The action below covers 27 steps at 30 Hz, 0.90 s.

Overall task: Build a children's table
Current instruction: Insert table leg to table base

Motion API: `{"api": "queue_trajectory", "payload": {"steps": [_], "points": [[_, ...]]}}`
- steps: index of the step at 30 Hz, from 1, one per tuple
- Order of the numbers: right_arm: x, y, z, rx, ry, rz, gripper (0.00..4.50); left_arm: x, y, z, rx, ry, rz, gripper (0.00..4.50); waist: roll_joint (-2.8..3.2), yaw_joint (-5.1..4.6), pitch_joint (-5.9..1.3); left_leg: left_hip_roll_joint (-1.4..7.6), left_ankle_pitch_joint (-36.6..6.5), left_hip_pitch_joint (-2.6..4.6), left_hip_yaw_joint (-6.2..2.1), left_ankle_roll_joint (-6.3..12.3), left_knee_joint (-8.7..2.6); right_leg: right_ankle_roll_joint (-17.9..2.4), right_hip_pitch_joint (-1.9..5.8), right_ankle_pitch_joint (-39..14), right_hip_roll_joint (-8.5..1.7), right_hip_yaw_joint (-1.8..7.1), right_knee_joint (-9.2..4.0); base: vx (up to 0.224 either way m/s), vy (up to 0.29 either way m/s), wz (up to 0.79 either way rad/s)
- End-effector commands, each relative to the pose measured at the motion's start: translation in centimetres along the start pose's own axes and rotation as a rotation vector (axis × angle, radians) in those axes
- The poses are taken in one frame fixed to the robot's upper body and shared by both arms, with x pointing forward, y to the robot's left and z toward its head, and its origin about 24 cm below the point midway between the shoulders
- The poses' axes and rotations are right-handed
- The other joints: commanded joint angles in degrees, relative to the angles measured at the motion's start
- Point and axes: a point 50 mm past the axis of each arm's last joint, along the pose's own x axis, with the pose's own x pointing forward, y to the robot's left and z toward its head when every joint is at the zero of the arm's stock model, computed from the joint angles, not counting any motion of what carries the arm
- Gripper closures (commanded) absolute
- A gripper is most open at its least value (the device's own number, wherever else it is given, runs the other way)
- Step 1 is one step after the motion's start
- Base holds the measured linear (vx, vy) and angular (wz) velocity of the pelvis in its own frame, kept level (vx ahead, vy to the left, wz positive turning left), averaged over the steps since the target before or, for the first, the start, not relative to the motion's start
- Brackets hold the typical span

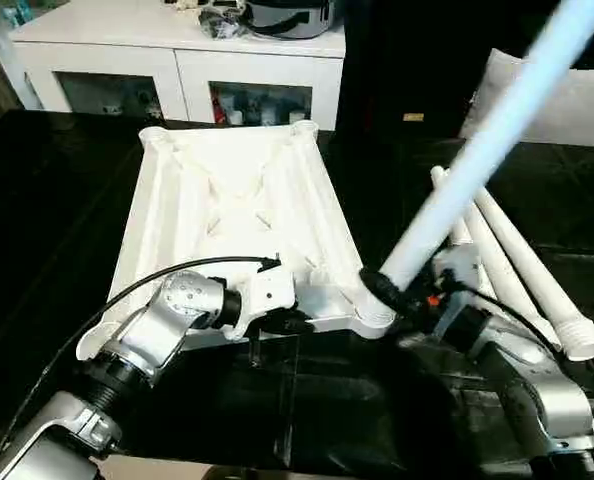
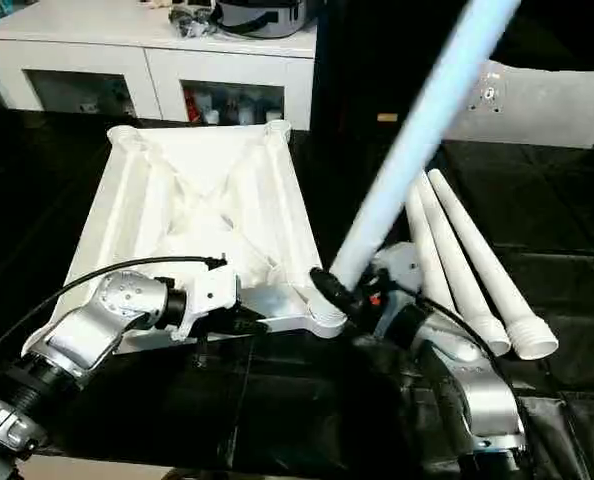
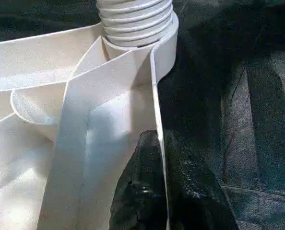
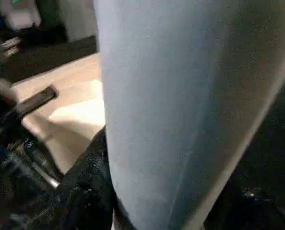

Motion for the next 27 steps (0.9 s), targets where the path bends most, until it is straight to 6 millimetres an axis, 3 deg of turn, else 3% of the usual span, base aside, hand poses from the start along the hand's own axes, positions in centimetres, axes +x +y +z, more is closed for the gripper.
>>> {"api": "queue_trajectory", "payload": {"steps": [1, 4, 9, 11, 12, 14, 19, 24, 26, 27], "points": [[-0.7, 0.4, -4.4, 0.072, 0.248, 0.020, 2.60, 0.0, -0.2, 0.7, 0.072, -0.001, -0.048, 4.50, 0.31, -0.30, -2.26, 3.32, -26.8, 2.41, -1.71, -4.51, -5.22, -9.4, -0.16, -19.6, -4.08, 1.45, -5.69, 0.000, 0.000, 0.00], [-0.3, 0.3, -4.4, 0.064, 0.308, 0.085, 2.60, -0.1, -0.1, 0.7, 0.093, 0.015, -0.072, 4.50, 0.27, -0.61, -2.40, 3.39, -28.0, 2.55, -1.86, -4.84, -5.32, -9.8, -0.14, -18.7, -3.91, 1.37, -5.63, 0.000, 0.000, 0.00], [0.0, 0.4, -4.3, 0.080, 0.339, 0.141, 2.60, -0.1, 0.5, 1.1, 0.097, 0.020, -0.067, 4.50, 0.00, -0.70, -2.56, 3.31, -26.2, 2.38, -1.62, -4.13, -5.18, -10.8, 0.05, -15.1, -3.89, 1.34, -5.41, 0.000, 0.000, 0.00], [0.1, 0.5, -4.3, 0.084, 0.342, 0.154, 2.60, -0.2, 0.6, 1.1, 0.093, 0.020, -0.063, 4.50, 0.03, -0.65, -2.45, 3.34, -27.3, 2.53, -1.63, -4.36, -5.21, -10.7, -0.09, -17.0, -3.98, 1.38, -5.61, 0.000, 0.000, 0.00], [0.2, 0.7, -4.4, 0.089, 0.348, 0.169, 2.60, -0.3, 0.8, 1.2, 0.090, 0.023, -0.059, 4.50, -0.39, -0.65, -2.31, 3.36, -28.0, 2.54, -1.67, -4.45, -5.28, -10.4, -0.17, -18.6, -4.04, 1.37, -5.73, 0.000, 0.000, 0.00], [0.3, 0.8, -4.5, 0.092, 0.352, 0.175, 2.60, -0.4, 0.9, 1.1, 0.086, 0.027, -0.052, 4.50, -0.32, -0.61, -2.30, 3.43, -28.8, 2.69, -1.78, -4.69, -5.36, -9.9, -0.34, -20.3, -4.09, 1.42, -5.89, 0.000, 0.000, 0.00], [0.4, 1.0, -4.6, 0.100, 0.350, 0.171, 2.60, -0.7, 1.1, 0.9, 0.062, 0.032, -0.026, 4.50, -0.38, -0.68, -2.36, 3.48, -29.8, 2.70, -1.92, -5.13, -5.52, -9.6, -0.44, -20.1, -4.07, 1.42, -5.90, 0.000, 0.000, 0.00], [0.9, 0.6, -4.7, 0.119, 0.340, 0.057, 2.60, -0.9, 1.2, 0.6, 0.002, 0.030, 0.048, 4.50, -0.30, -0.88, -2.06, 3.40, -31.2, 2.68, -2.04, -5.65, -5.75, -9.3, -0.71, -22.6, -4.11, 1.47, -6.11, 0.000, 0.000, 0.00], [2.1, -0.3, -4.6, 0.146, 0.312, -0.129, 2.60, -0.1, 0.5, 1.3, -0.137, -0.026, 0.181, 4.50, -0.25, -1.28, -1.64, 3.35, -34.9, 2.78, -2.57, -6.70, -5.95, -7.8, -1.10, -29.6, -4.39, 1.33, -6.62, 0.000, 0.000, 0.00], [2.3, -0.4, -4.5, 0.156, 0.300, -0.165, 2.60, 0.2, 0.2, 1.5, -0.173, -0.039, 0.207, 4.50, -0.20, -1.66, -1.77, 3.44, -35.0, 2.70, -2.74, -7.38, -6.01, -8.3, -0.99, -29.4, -4.58, 1.32, -6.17, 0.000, 0.000, 0.00]]}}
